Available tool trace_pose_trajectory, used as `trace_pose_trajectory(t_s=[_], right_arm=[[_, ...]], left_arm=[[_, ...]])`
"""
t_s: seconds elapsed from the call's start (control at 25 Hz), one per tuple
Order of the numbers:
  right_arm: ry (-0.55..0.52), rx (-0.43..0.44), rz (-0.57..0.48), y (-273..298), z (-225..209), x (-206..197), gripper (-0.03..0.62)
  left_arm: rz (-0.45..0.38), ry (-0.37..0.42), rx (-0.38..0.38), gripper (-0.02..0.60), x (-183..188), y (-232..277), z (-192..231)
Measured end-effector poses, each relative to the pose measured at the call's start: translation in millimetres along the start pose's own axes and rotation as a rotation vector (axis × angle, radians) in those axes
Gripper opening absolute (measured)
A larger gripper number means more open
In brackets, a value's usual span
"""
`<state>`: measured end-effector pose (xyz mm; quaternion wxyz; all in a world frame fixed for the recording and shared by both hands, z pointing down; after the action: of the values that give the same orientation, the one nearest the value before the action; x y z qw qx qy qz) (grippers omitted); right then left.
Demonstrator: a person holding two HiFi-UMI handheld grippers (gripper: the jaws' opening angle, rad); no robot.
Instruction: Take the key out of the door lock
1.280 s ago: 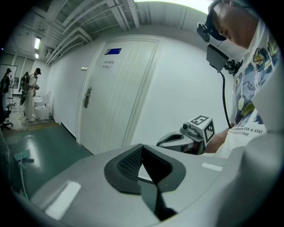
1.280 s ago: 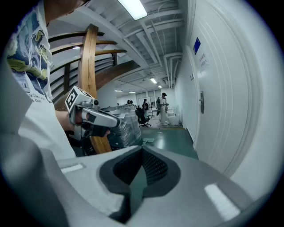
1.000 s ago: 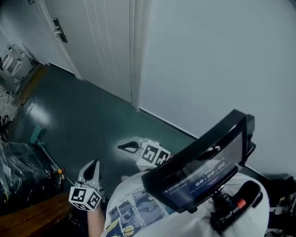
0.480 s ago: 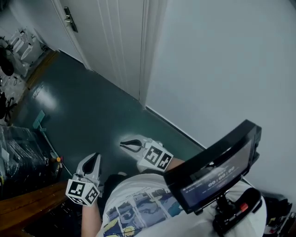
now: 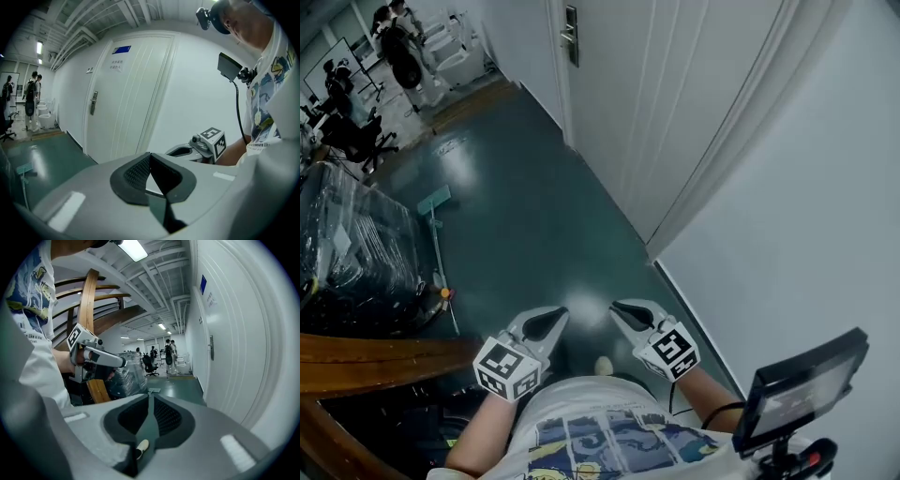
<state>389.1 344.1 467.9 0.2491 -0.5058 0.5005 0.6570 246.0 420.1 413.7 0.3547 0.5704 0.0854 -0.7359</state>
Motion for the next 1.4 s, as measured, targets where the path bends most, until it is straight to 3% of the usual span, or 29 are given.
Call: trace_pose_trajectory(t_s=[0.56,0.92,1.12,1.4], right_arm=[[0.004,-0.130,-0.014,157.1,-3.2,117.0,0.026],[-0.016,-0.093,0.009,232.7,6.4,149.0,0.026],[-0.032,-0.061,0.007,275.2,-23.2,166.7,0.026],[-0.024,-0.067,-0.043,322.4,-106.5,199.3,0.026]], left_arm=[[-0.038,0.031,-0.067,0.006,52.1,-72.6,184.6],[-0.084,-0.017,-0.049,0.006,61.2,-90.5,266.7],[-0.099,-0.034,-0.012,0.006,83.2,-77.4,307.9],[-0.095,-0.050,0.006,0.006,135.3,-26.3,379.9]])
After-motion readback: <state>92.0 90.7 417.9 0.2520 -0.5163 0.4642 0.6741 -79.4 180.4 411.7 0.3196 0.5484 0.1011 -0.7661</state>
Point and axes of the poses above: the fingertips, and each gripper's own axes: y forward along the fingers, z to its left, x out of its top, the point moved 5 cm from there along -y, backward along the fingers, and after that the axes turned 15 degrees about -x, right-handed, at the moved point
